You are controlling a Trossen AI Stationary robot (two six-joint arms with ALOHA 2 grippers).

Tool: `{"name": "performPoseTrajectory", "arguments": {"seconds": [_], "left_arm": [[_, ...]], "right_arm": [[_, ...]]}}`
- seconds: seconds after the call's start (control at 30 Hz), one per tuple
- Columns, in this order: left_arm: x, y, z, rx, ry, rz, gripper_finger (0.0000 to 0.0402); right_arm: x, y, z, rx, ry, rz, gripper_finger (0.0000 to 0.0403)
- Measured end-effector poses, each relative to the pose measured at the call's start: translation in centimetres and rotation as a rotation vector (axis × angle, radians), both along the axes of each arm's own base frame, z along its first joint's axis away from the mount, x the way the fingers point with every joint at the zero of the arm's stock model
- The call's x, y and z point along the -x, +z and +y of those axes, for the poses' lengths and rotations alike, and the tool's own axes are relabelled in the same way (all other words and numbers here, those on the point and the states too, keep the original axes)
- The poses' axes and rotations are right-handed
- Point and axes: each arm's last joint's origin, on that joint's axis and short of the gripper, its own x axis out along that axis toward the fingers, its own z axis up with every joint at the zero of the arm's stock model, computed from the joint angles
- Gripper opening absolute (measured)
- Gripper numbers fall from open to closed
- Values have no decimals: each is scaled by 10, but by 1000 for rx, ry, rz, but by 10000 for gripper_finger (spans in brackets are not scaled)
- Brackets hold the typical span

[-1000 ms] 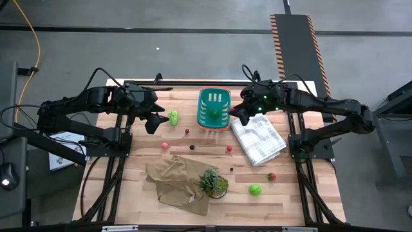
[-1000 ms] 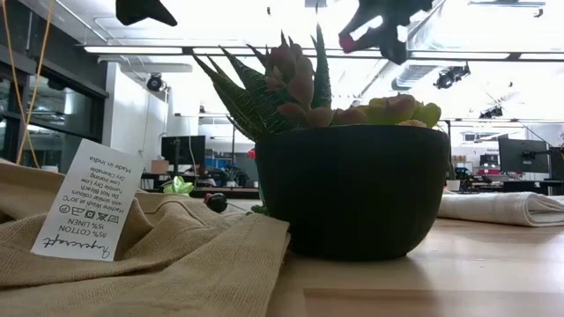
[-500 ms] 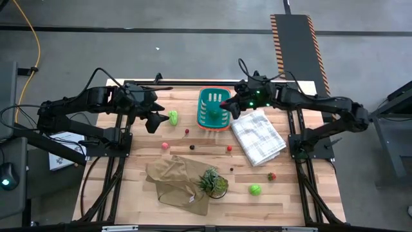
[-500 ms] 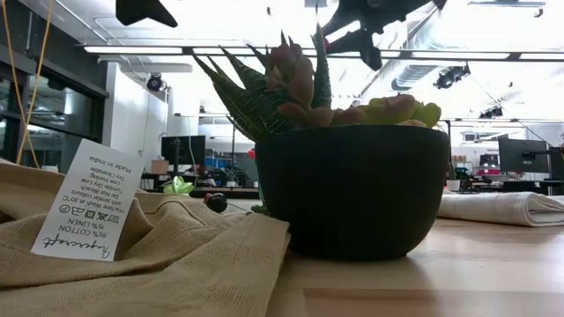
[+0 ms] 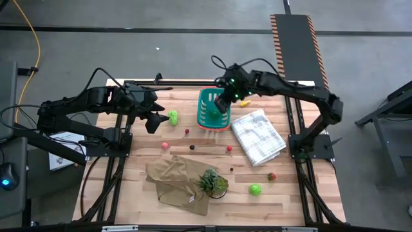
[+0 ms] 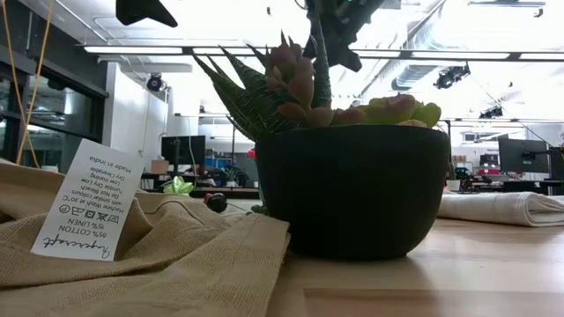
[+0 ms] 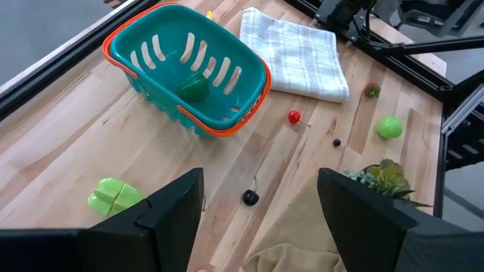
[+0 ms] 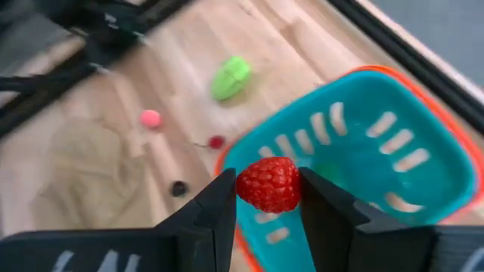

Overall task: Pick and placing Produce into tupperware
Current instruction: Put the red raspberry into the green basket

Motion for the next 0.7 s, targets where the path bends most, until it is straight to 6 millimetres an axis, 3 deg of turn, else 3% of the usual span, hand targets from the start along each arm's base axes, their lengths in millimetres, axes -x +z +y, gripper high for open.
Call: {"name": "performPoseTrajectory", "arguments": {"seconds": [0.3,0.7], "left_arm": [[0,0,0,-32,-30,12,248],[0,0,0,-49,-47,19,248]], "right_arm": [[-22,-6,-27,-26,-52,132,113],[-44,-59,-46,-133,-132,300,113]]}}
